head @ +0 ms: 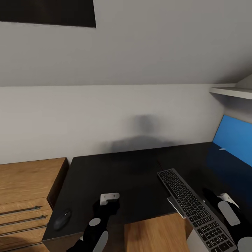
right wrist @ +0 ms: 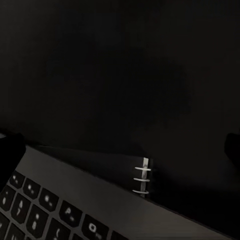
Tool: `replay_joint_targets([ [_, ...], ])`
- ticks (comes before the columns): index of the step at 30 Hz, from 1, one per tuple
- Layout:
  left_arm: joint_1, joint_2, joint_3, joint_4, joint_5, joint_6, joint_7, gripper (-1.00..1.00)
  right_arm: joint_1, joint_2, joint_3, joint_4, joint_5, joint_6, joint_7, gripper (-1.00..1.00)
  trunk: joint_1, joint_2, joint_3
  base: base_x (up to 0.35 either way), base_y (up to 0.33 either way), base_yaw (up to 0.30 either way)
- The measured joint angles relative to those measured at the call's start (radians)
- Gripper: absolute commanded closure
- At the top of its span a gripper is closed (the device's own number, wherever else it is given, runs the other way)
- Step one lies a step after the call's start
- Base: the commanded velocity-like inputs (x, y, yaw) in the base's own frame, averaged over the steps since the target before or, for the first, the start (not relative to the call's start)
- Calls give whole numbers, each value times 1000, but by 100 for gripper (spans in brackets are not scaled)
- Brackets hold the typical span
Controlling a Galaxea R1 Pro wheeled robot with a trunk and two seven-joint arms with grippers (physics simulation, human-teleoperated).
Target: In the bedroom, organize the workspace by keeping the computer under the desk, ensuring the monitor is on the desk, placing the keyboard on the desk next to the monitor, placing the mouse on the desk next to the keyboard, moving the folder from the swivel chair onto the desk next to the mouse, stacking the notebook on top of the folder with the pen on top of the notebook, and positioning the swivel chair next to the desk.
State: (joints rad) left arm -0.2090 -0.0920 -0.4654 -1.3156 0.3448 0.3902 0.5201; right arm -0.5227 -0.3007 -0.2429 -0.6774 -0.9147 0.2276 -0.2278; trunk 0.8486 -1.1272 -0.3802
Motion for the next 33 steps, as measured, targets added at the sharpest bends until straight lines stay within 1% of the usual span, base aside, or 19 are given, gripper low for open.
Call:
replay_joint_targets([
  [14,1,1,1,1,0,0,-1,-100,0,0,0,2,0,1,-4,-100,0,0,0,-87,73,0],
  [20,0,1,0,1,1,0,-1,-100,0,0,0,2,0,1,-4,-100,0,0,0,-119,197,0],
  [33,0,1,-1,1,0,0,-1,-100,0,0,0,2,0,1,-4,-100,0,0,0,-14,100,0],
])
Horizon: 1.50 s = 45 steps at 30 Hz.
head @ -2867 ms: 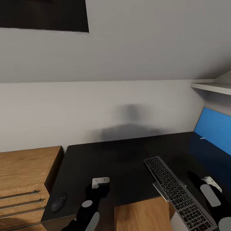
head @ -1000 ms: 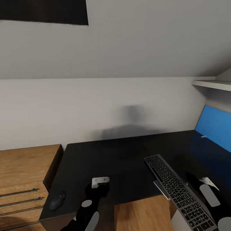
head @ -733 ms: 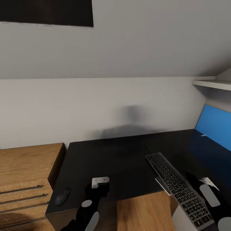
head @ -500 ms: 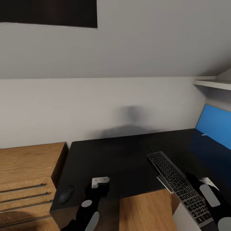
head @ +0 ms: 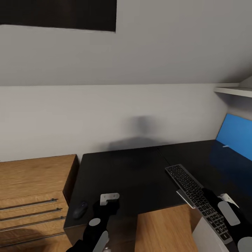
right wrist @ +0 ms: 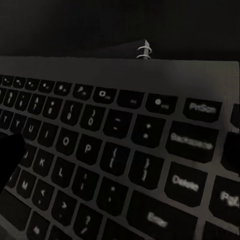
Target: In the bedroom, organize the workspace by keeping the computer under the desk, ensuring the monitor is on the desk, placing the keyboard on the desk next to the monitor, placing the mouse on the desk next to the keyboard, moving the folder from the swivel chair onto the desk next to the mouse, stacking the notebook on top of the folder with the pen on top of the notebook, and positioning the swivel chair next to the desk.
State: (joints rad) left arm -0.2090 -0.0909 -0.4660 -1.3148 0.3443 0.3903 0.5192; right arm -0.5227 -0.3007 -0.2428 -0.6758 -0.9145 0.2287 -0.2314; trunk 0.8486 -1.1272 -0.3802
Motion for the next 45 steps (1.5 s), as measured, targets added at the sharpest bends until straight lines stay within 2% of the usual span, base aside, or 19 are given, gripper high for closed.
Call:
replay_joint_targets([
  [24,0,0,0,3,-3,0,1,-100,0,3,0,-2,0,-1,1,-100,0,0,0,82,-84,0],
  [36,0,0,0,3,-3,0,1,-100,0,3,0,-2,0,-1,1,-100,0,0,0,9,-148,0],
  [45,0,0,0,3,-1,1,1,-100,0,3,0,-2,0,-1,1,-100,0,0,0,0,-31,-40],
])
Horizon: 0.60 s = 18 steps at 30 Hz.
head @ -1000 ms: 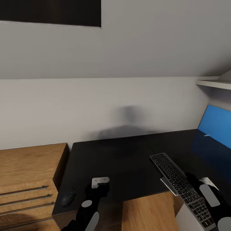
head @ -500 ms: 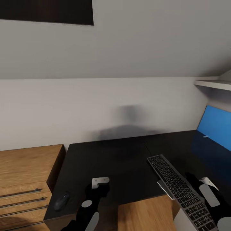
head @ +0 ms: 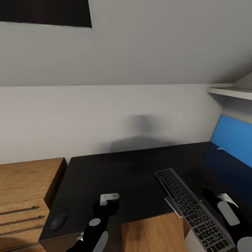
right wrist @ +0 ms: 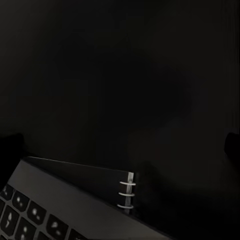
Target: In the bedroom, organize the workspace by keeping the computer under the desk, ensuring the monitor is on the desk, placing the keyboard on the desk next to the monitor, placing the mouse on the desk next to the keyboard, moving the folder from the swivel chair onto the desk next to the mouse, stacking the notebook on top of the folder with the pen on top of the notebook, and positioning the swivel chair next to the desk.
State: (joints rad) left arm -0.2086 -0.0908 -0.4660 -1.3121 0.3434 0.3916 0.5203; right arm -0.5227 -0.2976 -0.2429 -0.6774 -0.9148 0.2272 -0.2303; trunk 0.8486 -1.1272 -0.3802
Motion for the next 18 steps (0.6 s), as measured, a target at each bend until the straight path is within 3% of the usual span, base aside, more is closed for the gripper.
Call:
replay_joint_targets([
  [7,0,-1,3,-7,2,-1,0,-100,0,0,0,0,0,1,0,-100,0,0,0,0,-3,-149],
  [18,-1,-3,6,-24,3,-1,2,-100,0,0,1,-3,-2,27,0,-100,0,0,0,0,0,-16],
])
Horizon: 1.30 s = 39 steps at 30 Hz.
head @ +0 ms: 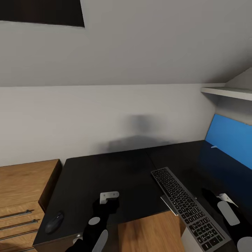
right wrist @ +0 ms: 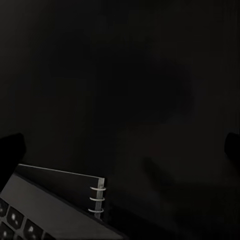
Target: In the bedroom, organize the workspace by keeping the computer under the desk, ensuring the monitor is on the desk, placing the keyboard on the desk next to the monitor, placing the mouse on the desk next to the keyboard, moving the folder from the swivel chair onto the desk next to the mouse, stacking the notebook on top of the folder with the pen on top of the notebook, and positioning the swivel chair next to the desk.
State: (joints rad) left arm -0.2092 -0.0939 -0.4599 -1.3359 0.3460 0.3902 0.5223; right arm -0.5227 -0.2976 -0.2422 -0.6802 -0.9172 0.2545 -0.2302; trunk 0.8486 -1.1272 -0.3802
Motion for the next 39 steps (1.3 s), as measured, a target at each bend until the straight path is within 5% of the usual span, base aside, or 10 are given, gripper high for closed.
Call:
replay_joint_targets([
  [4,0,0,0,0,0,0,0,-100,0,0,0,0,0,6,0,-100,0,0,0,0,0,0],
  [29,0,-2,-1,1,0,0,2,-100,-1,0,-1,-20,13,7,-1,-100,96,-175,-78,0,0,0],
  [39,0,0,-2,1,1,0,0,-100,-1,0,-1,-22,4,6,0,-100,96,-175,-78,0,0,0],
])
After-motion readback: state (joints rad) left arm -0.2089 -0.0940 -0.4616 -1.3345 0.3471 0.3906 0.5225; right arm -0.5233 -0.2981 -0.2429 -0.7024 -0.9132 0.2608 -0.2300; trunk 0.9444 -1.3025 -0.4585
